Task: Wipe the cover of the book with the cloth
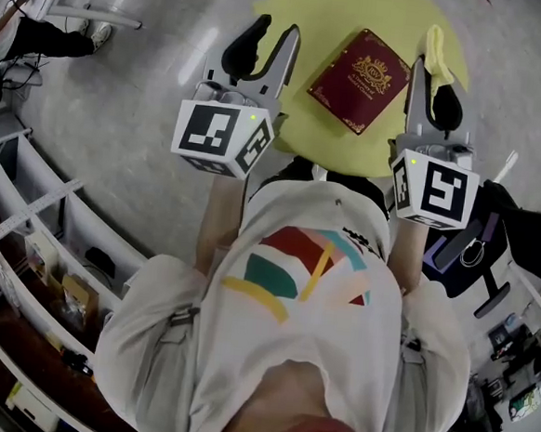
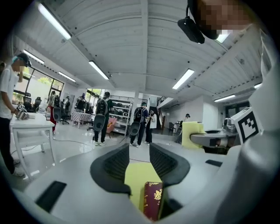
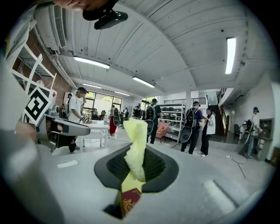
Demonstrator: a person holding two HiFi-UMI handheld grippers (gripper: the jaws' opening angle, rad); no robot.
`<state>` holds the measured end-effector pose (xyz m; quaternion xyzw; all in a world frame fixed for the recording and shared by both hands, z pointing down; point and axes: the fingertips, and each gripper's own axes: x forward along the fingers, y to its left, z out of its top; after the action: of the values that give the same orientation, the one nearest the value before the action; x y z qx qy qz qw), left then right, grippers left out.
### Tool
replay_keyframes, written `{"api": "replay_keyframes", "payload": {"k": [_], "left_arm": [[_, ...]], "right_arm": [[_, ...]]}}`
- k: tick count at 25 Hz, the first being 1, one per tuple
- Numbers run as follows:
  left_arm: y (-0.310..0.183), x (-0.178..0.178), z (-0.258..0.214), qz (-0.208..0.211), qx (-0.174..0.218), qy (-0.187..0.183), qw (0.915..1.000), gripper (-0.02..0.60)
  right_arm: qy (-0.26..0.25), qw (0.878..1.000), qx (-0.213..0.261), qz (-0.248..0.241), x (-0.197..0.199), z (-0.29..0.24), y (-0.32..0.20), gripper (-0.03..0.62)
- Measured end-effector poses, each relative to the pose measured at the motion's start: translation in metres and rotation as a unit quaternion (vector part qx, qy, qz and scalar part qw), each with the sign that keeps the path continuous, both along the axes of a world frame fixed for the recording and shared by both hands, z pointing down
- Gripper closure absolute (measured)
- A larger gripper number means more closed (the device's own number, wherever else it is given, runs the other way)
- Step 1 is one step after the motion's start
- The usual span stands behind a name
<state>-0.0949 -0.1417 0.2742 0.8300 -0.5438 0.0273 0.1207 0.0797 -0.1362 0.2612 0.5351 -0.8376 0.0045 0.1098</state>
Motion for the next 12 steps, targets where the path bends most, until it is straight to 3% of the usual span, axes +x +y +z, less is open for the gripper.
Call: {"api": "replay_keyframes", "payload": {"k": [3,7,12], "left_arm": [[-0.004,0.015,0.016,0.027,-0.023,0.001,0.9994,0.451],[-0.006,0.039,0.051,0.068,-0.069,-0.027,0.9949,0.446],[0.006,0.061,0.125,0.11,-0.157,-0.098,0.9765,0.445]], "right_arm": [[0.005,1.0,-0.006,0.015,0.01,0.005,0.005,0.562],[0.007,0.999,-0.021,0.034,0.023,0.016,0.012,0.562],[0.003,0.998,-0.042,0.053,0.035,0.03,0.02,0.562]]}}
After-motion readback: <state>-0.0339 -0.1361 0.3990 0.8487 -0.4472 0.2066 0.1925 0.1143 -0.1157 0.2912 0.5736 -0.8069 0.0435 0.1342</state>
